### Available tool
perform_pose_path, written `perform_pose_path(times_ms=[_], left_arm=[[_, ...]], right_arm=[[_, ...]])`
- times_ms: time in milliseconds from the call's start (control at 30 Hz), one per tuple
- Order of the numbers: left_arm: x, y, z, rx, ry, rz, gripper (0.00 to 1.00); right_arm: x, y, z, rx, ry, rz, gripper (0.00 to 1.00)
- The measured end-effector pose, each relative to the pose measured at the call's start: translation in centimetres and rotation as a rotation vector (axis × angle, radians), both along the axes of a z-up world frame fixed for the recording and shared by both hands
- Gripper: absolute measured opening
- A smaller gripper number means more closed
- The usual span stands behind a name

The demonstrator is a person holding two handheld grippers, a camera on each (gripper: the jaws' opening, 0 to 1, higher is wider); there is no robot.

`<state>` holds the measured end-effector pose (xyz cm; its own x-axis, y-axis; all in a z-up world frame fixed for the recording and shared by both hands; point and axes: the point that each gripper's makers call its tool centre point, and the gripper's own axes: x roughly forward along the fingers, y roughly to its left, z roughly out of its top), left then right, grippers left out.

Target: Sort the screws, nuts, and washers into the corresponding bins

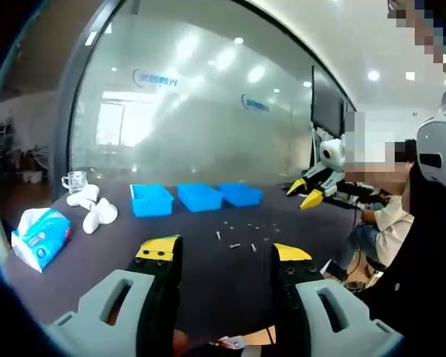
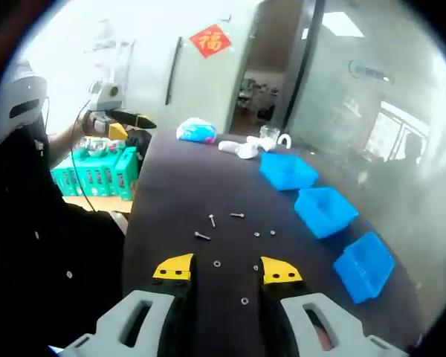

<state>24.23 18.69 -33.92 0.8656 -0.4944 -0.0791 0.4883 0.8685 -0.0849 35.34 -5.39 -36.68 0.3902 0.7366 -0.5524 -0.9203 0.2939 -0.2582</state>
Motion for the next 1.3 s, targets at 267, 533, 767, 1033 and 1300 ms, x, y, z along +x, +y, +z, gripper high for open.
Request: perform_pose_path(times_ms=[267,533,767,1033,1300], left_arm=[[-0.4,0.8,-0.3,-0.001,0.007,0.023,0.46],[-0.4,1.2,-0.6,-0.001,0.014,0.034,0.46],[-0.3,1.5,-1.0,0.0,0.019,0.038,0.46],[-0.2,1.5,-1.6,-0.006,0.031,0.033,0.46],[-0.2,1.5,-1.9,-0.017,0.039,0.036,0.46]], right_arm=[[1.3,3.5,-0.6,-0.073,0.024,0.084,0.28],[1.5,6.1,-1.6,-0.156,0.059,0.162,0.26],[1.3,7.9,-2.9,-0.246,0.105,0.214,0.25],[1.1,8.6,-3.8,-0.371,0.13,0.277,0.23],[0.7,9.2,-4.3,-0.495,0.151,0.332,0.22]])
